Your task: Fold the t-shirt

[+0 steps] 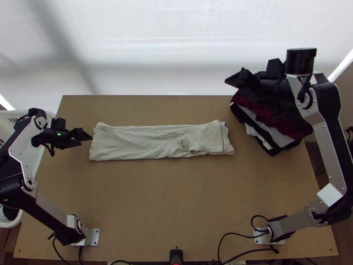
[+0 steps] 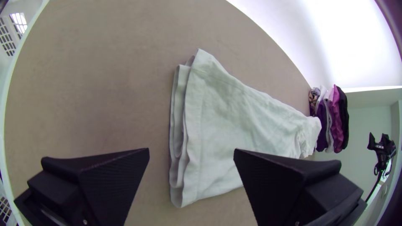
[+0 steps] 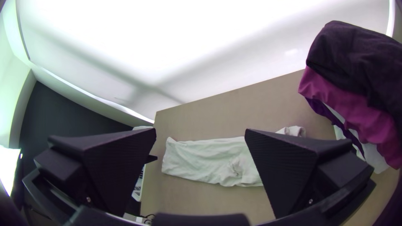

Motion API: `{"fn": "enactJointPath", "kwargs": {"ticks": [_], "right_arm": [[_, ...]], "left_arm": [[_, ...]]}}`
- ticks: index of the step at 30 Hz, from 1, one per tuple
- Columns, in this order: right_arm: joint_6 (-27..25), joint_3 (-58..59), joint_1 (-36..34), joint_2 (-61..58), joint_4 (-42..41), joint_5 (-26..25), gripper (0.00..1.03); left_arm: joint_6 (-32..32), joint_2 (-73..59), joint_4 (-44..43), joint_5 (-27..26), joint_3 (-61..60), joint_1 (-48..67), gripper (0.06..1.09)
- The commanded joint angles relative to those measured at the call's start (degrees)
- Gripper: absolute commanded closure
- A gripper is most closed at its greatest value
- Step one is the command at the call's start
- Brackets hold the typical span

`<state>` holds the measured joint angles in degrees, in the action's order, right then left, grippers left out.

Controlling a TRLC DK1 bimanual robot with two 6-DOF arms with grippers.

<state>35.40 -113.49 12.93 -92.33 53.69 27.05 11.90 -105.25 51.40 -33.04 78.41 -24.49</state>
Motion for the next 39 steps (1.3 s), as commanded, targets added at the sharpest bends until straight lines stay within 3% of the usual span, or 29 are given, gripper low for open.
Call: {"fn": "enactJointPath", "kwargs": {"ticks": [1,24,34,35,36,38,39], "right_arm": [[2.2,-2.8,-0.6,0.5,0.4,1.3,0.03],[4.3,-12.9,-4.1,-1.8,1.9,3.5,0.03],[4.9,-15.2,-5.0,-2.5,1.9,3.5,0.03],[5.0,-15.4,-5.0,-2.6,1.9,3.5,0.03],[5.2,-15.4,-5.2,-2.6,1.9,3.5,0.03],[5.3,-15.5,-5.3,-2.6,1.9,3.5,0.03],[5.3,-15.5,-5.4,-2.6,1.9,3.5,0.03]], "left_arm": [[-2.0,-0.3,-1.9,-0.8,-1.7,1.8,0.11],[-3.2,-5.8,-7.2,4.7,-2.3,6.3,0.11],[-8.4,-7.8,-9.7,4.6,-4.1,13.8,0.11],[-8.8,-7.7,-9.7,4.6,-4.2,14.6,0.13],[-9.2,-7.4,-9.9,4.6,-4.4,15.2,0.22],[-10.8,-6.7,-11.4,4.7,-4.6,15.4,0.49],[-10.9,-6.4,-11.6,4.7,-4.5,15.4,0.67]]}}
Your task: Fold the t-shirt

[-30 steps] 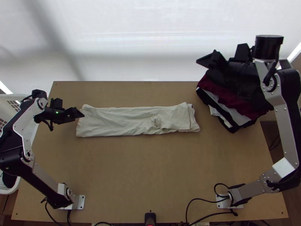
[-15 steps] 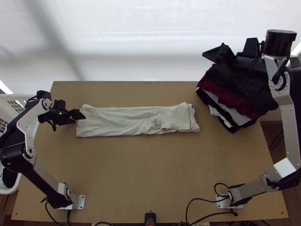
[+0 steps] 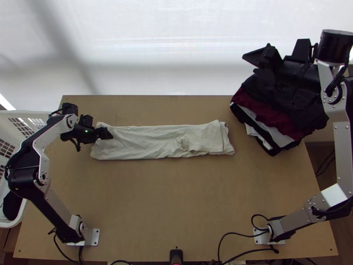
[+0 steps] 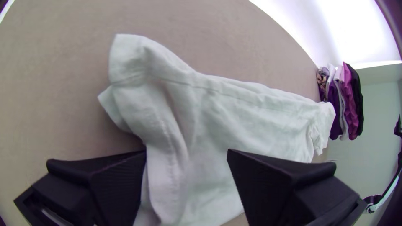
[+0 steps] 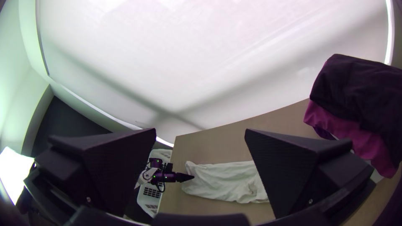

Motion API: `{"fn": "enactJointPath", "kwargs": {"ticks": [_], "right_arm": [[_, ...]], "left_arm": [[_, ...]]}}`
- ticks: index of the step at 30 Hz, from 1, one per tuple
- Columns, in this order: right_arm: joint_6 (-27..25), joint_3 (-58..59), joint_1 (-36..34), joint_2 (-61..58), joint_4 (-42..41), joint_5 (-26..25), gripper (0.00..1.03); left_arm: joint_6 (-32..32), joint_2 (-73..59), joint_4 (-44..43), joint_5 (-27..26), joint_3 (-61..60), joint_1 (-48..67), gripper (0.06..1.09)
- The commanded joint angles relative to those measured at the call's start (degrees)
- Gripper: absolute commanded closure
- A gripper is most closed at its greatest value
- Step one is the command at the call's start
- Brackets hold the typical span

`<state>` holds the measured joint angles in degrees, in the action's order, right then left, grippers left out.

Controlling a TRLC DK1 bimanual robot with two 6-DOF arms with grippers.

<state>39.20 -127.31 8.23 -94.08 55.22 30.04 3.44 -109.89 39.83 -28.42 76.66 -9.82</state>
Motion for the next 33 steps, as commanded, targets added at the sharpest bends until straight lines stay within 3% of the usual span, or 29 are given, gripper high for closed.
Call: {"fn": "enactJointPath", "kwargs": {"ticks": [1,2,8,13,20,27,33], "right_arm": [[1.5,-1.7,-0.8,-0.8,0.4,0.5,0.03],[1.5,-1.7,-0.9,-0.8,0.4,0.5,0.03],[1.4,-1.5,-1.9,-0.8,0.6,0.6,0.03],[1.2,-1.0,-2.0,-0.5,0.8,0.6,0.03],[1.0,-0.4,-2.2,-0.1,0.8,0.6,0.03],[0.4,1.5,-2.3,0.8,0.8,0.6,0.03],[0.1,3.0,-2.1,0.9,0.8,0.6,0.03]], "left_arm": [[-2.7,-1.6,-0.3,0.1,-2.6,0.3,0.89],[-2.7,-1.5,-0.3,0.0,-2.2,-0.4,1.06],[1.1,0.3,3.1,0.1,0.8,-9.2,1.05],[7.8,0.1,10.8,0.0,6.9,-18.7,1.05],[10.2,1.3,23.1,-0.4,16.7,-22.7,1.05],[1.1,10.7,28.7,-2.3,21.3,-7.4,1.05],[-9.5,9.9,28.3,-2.3,27.9,9.6,1.05]]}}
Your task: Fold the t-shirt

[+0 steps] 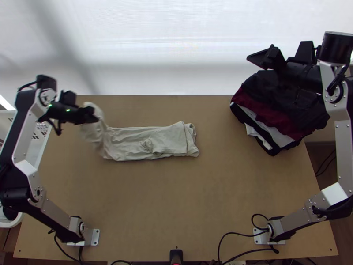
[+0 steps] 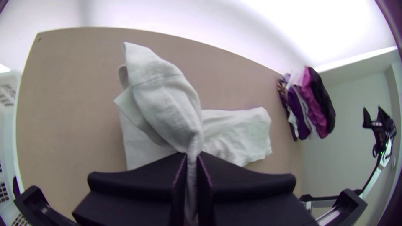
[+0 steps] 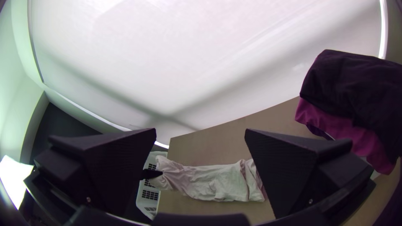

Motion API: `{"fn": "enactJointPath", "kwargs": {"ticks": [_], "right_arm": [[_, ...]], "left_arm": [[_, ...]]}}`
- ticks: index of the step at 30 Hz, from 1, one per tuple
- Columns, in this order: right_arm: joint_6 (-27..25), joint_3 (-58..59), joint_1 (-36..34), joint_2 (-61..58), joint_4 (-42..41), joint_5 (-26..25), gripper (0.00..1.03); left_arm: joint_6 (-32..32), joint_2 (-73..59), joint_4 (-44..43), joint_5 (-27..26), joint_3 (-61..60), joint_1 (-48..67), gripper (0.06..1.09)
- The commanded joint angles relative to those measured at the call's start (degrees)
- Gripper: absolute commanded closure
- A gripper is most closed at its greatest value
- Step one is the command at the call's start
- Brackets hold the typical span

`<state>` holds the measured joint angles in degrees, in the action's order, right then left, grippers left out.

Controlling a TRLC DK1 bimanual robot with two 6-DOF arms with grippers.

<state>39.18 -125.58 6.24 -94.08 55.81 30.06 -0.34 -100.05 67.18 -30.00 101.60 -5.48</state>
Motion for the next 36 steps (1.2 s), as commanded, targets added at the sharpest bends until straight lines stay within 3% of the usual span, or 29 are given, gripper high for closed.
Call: {"fn": "enactJointPath", "kwargs": {"ticks": [1,8,29,30,31,33,36], "right_arm": [[0.1,1.5,-0.1,0.9,0.2,0.6,0.03],[-0.1,2.3,-0.2,0.9,0.1,0.6,0.03],[-0.3,6.0,0.4,3.3,0.1,0.5,0.03],[-0.2,6.4,0.4,3.4,0.1,0.5,0.03],[-0.1,6.8,0.5,3.5,0.1,0.5,0.03],[0.0,7.7,0.6,3.7,0.1,0.5,0.03],[0.0,8.8,0.9,4.2,0.2,0.4,0.03]], "left_arm": [[-7.2,-0.6,0.7,-0.8,4.1,8.0,1.05],[-14.7,-6.3,-2.7,-0.1,10.0,20.0,1.05],[-23.9,-22.9,-7.0,0.9,25.1,32.6,1.04],[-23.9,-23.4,-7.1,1.2,25.6,33.4,0.97],[-23.8,-23.9,-7.5,1.2,26.2,34.5,0.77],[-22.2,-24.3,-7.9,1.2,26.5,36.5,0.11],[-21.2,-24.0,-10.0,1.2,26.5,38.0,0.09]]}}
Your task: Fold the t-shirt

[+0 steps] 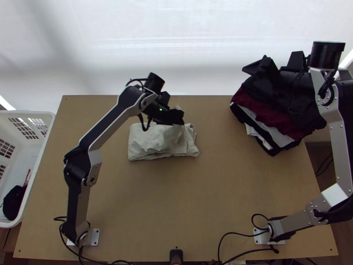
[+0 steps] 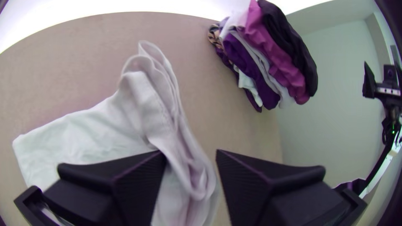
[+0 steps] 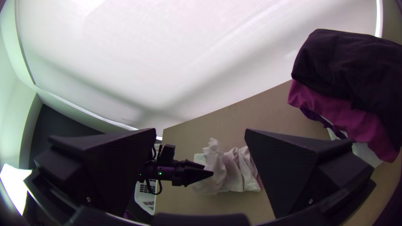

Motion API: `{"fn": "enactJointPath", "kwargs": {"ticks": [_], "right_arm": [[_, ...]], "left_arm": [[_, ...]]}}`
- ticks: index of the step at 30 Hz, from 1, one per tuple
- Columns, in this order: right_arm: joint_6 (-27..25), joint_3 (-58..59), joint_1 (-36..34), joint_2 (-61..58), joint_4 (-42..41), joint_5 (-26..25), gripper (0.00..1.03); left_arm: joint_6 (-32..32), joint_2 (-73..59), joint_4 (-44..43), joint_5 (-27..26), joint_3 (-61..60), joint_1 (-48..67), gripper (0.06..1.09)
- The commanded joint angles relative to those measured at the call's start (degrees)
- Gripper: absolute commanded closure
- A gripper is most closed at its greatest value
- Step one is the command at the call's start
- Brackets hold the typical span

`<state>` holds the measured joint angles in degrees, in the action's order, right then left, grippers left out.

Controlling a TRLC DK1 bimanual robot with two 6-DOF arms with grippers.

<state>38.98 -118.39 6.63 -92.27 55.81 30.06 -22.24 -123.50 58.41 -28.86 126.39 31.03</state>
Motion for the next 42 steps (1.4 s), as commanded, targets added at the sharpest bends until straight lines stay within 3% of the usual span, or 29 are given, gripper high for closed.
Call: {"fn": "enactJointPath", "kwargs": {"ticks": [1,12,24,42], "right_arm": [[0.1,2.0,0.6,2.4,0.1,0.4,0.03],[-4.4,18.2,7.6,3.6,-1.7,-0.1,0.03],[-7.0,40.5,15.3,-2.2,-21.2,0.0,0.03],[-12.6,44.0,16.0,-16.1,-30.8,2.8,0.03]], "left_arm": [[0.6,-0.2,-1.7,0.0,1.8,1.5,0.09],[-0.2,8.3,-1.4,-2.0,1.8,-9.7,0.09],[0.9,20.0,4.3,-3.2,1.3,-23.5,0.09],[2.0,28.8,8.5,-3.0,-1.1,-33.7,0.09]]}}
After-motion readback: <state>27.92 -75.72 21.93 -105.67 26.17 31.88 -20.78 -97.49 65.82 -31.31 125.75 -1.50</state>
